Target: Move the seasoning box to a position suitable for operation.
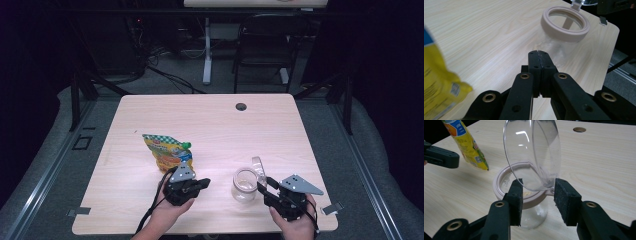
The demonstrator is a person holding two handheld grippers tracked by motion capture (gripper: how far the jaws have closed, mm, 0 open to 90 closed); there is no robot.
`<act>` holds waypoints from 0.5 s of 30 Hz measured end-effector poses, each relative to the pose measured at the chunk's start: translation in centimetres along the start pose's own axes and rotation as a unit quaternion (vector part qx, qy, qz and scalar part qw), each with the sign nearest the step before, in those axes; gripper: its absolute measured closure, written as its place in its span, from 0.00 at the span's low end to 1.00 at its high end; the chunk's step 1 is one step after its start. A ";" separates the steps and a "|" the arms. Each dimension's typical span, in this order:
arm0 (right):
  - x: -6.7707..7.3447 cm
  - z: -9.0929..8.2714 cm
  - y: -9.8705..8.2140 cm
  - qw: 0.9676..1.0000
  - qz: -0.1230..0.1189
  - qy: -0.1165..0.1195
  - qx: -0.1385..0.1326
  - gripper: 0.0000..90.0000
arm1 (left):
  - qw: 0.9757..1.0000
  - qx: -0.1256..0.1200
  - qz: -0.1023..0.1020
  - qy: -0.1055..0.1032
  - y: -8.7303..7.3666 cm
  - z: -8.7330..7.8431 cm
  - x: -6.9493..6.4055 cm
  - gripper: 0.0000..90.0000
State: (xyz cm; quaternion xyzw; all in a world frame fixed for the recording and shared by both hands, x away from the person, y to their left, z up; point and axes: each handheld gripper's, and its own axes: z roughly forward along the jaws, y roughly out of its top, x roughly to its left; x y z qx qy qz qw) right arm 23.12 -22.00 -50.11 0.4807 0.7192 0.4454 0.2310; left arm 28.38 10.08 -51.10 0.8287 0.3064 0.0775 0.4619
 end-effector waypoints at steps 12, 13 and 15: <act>-0.5 0.3 -0.2 1.000 0.010 -0.005 0.000 0.69 | 1.000 -0.002 -0.009 0.028 -2.4 -3.4 1.4 0.99; -0.6 0.5 -0.2 1.000 0.013 -0.005 0.000 0.69 | 0.999 -0.005 -0.013 0.032 -2.8 -3.8 1.7 0.99; -0.7 0.5 -0.2 1.000 0.015 -0.007 0.003 0.70 | 0.999 -0.007 -0.019 0.036 -3.1 -4.1 2.0 0.99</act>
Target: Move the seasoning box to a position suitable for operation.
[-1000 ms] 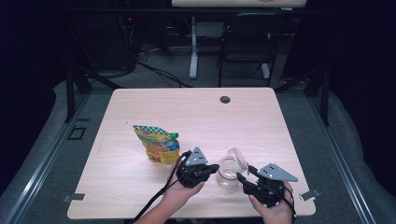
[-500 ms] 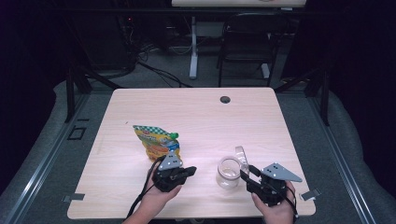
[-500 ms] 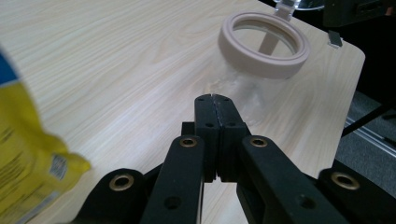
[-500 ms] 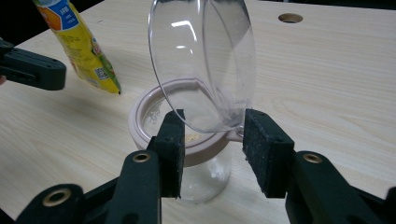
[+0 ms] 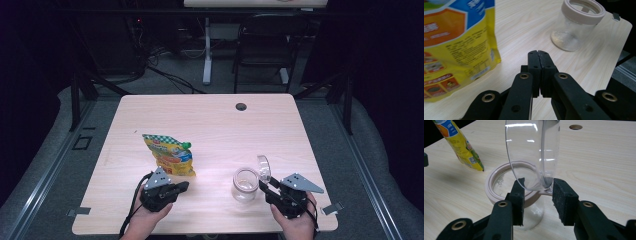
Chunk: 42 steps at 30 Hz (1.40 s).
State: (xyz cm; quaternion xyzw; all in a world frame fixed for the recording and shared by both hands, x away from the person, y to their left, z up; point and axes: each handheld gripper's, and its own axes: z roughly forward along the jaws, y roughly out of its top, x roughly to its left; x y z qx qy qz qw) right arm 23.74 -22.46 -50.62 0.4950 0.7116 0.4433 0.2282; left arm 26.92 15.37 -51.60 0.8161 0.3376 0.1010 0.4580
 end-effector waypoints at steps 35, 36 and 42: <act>-1.4 0.9 -0.3 0.999 0.033 0.011 0.001 0.78 | 1.000 -0.002 -0.015 0.009 -1.4 -0.5 0.8 0.97; -1.4 1.0 -0.3 0.999 0.032 0.010 0.003 0.79 | 1.000 -0.001 -0.015 0.009 -1.4 -0.6 0.8 0.97; -1.9 1.4 -0.1 0.999 0.040 0.015 0.001 0.81 | 1.000 -0.004 -0.018 0.012 -1.5 -0.8 1.0 0.97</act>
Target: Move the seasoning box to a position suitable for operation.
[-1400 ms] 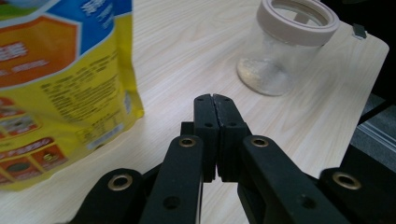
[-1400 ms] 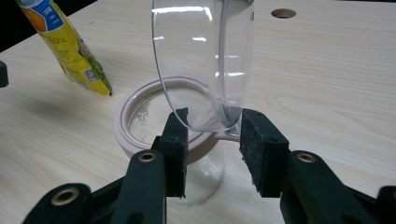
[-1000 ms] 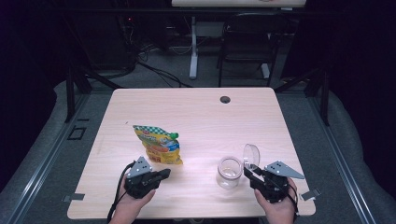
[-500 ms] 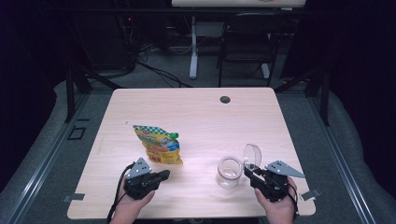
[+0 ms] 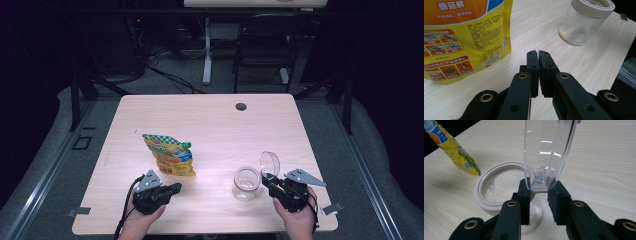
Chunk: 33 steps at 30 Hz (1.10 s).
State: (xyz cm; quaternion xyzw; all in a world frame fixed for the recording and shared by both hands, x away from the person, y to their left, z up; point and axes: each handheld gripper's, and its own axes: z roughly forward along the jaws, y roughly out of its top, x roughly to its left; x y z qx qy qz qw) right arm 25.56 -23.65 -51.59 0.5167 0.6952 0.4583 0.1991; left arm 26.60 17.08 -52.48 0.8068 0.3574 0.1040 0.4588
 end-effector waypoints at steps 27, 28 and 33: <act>-1.8 2.2 1.3 1.000 0.016 0.018 -0.010 0.83 | 0.998 -0.016 -0.029 0.045 -0.8 -2.6 2.8 0.92; -1.9 2.2 1.3 1.000 0.018 0.019 -0.011 0.83 | 0.998 -0.017 -0.028 0.049 -0.9 -2.7 3.0 0.91; -1.9 2.1 1.2 0.999 0.018 0.024 -0.013 0.79 | 0.998 -0.023 -0.033 0.054 -1.0 -3.3 4.0 0.85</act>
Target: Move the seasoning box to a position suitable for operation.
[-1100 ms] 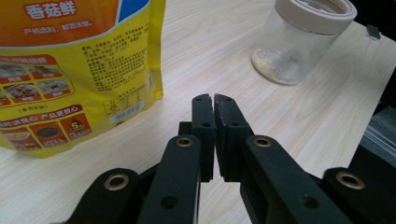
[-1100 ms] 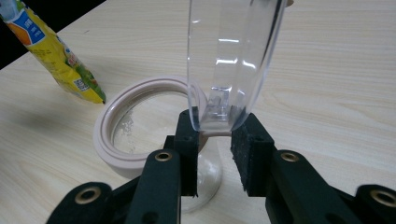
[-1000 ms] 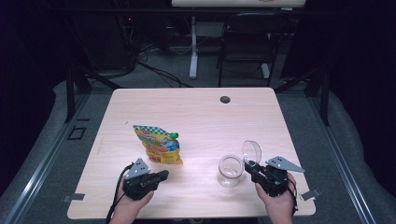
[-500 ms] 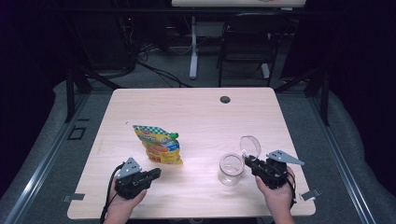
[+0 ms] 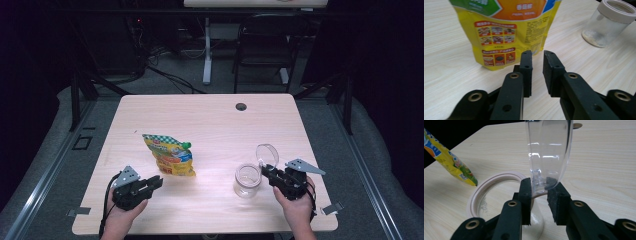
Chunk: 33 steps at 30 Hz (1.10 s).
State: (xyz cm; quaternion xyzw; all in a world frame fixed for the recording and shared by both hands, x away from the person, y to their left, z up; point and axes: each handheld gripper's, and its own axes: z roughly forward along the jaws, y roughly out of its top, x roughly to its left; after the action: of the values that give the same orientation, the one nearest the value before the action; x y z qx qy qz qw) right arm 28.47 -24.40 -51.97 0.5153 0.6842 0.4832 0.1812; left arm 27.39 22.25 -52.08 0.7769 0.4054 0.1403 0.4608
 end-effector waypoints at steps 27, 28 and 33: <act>-0.7 -3.5 -2.5 1.000 0.007 -0.024 -0.006 0.70 | 1.000 0.003 -0.021 0.003 1.0 1.9 5.6 0.59; -0.7 -3.5 -2.5 1.000 0.007 -0.024 -0.006 0.70 | 1.000 0.002 -0.019 0.001 1.0 2.0 5.7 0.59; -0.9 -3.9 -2.8 0.999 0.013 -0.028 -0.008 0.70 | 1.000 0.007 -0.014 0.000 1.2 2.8 6.4 0.60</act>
State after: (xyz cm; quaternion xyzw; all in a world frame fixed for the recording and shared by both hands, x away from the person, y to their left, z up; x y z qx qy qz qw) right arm 24.48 -27.05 -52.78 0.5361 0.6683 0.4763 0.1978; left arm 33.67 25.09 -53.63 0.7739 0.4178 0.1313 0.4574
